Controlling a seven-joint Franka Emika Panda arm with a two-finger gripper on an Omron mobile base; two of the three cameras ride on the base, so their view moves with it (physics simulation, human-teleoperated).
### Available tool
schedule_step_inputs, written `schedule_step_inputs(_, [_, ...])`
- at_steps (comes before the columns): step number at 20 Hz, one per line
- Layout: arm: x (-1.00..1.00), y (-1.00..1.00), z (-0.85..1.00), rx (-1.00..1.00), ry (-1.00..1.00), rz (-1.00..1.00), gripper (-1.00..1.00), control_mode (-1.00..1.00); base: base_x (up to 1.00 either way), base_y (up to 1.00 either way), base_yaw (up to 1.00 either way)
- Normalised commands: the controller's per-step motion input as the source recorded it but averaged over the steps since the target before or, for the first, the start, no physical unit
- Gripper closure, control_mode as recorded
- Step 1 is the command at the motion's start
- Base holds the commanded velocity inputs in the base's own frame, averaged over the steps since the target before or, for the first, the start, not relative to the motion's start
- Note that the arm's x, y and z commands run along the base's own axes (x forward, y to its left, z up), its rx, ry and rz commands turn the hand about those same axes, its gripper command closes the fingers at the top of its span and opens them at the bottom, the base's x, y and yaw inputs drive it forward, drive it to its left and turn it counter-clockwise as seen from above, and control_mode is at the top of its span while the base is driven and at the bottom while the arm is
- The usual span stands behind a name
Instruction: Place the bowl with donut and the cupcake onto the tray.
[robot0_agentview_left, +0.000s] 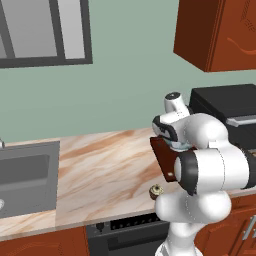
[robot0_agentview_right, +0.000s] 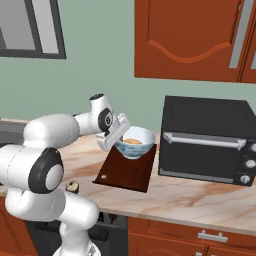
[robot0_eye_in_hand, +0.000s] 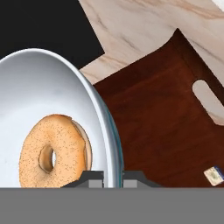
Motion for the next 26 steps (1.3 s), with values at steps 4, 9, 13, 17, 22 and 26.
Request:
schedule_step_inputs(4, [0.1, 0.0, -0.26, -0.01, 0.0, -0.06, 1.0, -1.0, 0.0, 0.0, 0.0])
schedule_step_inputs(9, [0.14, 0.0, -0.18, -0.01, -0.02, -0.05, 1.0, -1.0, 0.0, 0.0, 0.0])
schedule_step_inputs(13, [0.09, 0.0, -0.07, 0.0, -0.01, -0.04, 1.0, -1.0, 0.0, 0.0, 0.0])
schedule_step_inputs(17, [0.0, 0.0, 0.0, 0.0, 0.0, 0.0, 1.0, -1.0, 0.0, 0.0, 0.0])
schedule_step_inputs(22, [0.0, 0.0, 0.0, 0.0, 0.0, 0.0, -1.0, -1.0, 0.0, 0.0, 0.0])
schedule_step_inputs(26, [0.0, 0.0, 0.0, 0.0, 0.0, 0.0, -1.0, -1.0, 0.0, 0.0, 0.0])
